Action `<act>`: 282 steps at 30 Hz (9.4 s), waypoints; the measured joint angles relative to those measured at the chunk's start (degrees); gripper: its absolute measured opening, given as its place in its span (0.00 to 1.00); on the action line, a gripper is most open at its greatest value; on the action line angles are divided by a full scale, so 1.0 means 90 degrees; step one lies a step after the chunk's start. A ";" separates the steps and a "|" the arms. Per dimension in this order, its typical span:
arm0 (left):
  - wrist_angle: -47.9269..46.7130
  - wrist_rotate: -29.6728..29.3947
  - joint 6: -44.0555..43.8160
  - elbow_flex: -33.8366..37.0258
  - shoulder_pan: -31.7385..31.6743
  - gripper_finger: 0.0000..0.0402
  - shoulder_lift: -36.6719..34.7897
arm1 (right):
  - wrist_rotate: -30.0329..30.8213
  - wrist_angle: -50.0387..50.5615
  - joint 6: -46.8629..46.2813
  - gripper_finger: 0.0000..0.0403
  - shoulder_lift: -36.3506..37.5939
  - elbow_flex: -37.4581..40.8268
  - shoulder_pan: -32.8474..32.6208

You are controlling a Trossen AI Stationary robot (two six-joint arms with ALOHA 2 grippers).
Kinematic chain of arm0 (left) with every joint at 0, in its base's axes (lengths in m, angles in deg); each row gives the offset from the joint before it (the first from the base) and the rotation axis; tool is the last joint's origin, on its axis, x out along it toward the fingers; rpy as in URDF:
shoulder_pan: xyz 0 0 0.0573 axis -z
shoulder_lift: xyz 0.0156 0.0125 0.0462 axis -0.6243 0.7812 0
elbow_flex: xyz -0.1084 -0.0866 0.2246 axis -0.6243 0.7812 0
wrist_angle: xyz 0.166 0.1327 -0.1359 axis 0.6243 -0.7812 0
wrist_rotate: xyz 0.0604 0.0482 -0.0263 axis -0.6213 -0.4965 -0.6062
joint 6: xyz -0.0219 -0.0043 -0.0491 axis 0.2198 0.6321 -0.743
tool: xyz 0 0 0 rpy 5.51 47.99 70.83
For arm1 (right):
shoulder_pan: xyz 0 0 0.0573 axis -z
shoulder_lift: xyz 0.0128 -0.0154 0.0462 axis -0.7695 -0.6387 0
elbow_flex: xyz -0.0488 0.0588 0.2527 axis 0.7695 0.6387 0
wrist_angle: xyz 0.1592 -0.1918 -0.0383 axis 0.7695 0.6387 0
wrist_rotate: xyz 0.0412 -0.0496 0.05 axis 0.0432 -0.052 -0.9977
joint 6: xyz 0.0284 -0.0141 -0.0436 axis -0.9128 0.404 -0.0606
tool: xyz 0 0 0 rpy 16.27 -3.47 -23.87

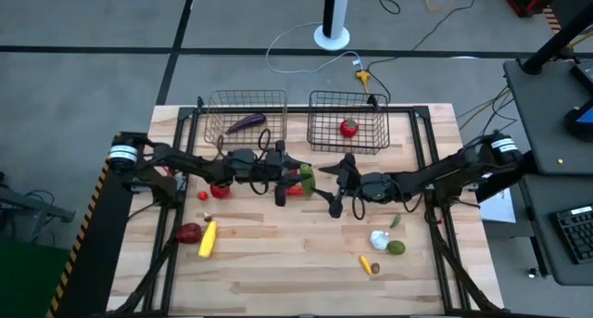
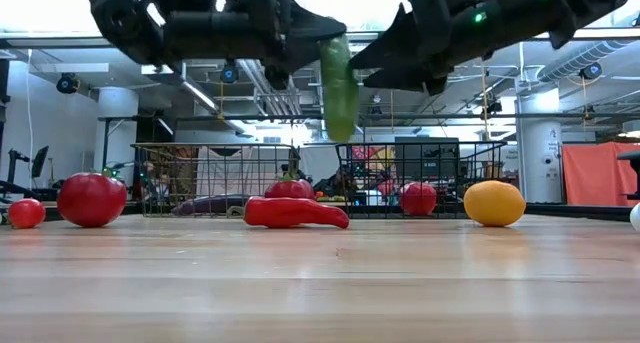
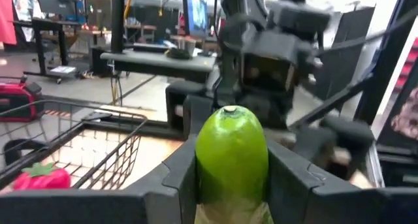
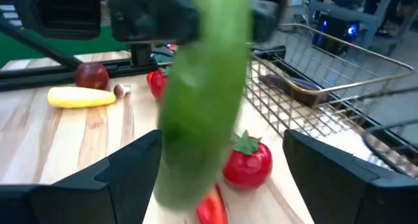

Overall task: Sort produce into baskets
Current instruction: Put the green cucumber into the left wire basket, then put the yellow lemon into the right wire basket

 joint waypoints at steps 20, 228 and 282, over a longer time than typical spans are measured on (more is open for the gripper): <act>-0.6139 -0.1254 0.2273 -0.1087 -0.1886 0.29 -0.2835 | 0.0000 0.1039 -0.0157 0.77 0.0965 0.0000 -0.0002; -0.6743 -0.3412 -0.0807 -0.0032 0.0700 0.50 -0.3206 | -0.2025 0.9191 -0.2572 0.60 -0.1019 -0.5338 0.2104; -0.6802 -0.3409 -0.1088 -0.0032 0.0760 0.50 -0.3208 | -0.1608 0.9365 -0.0639 0.61 -0.2020 -0.4308 0.5610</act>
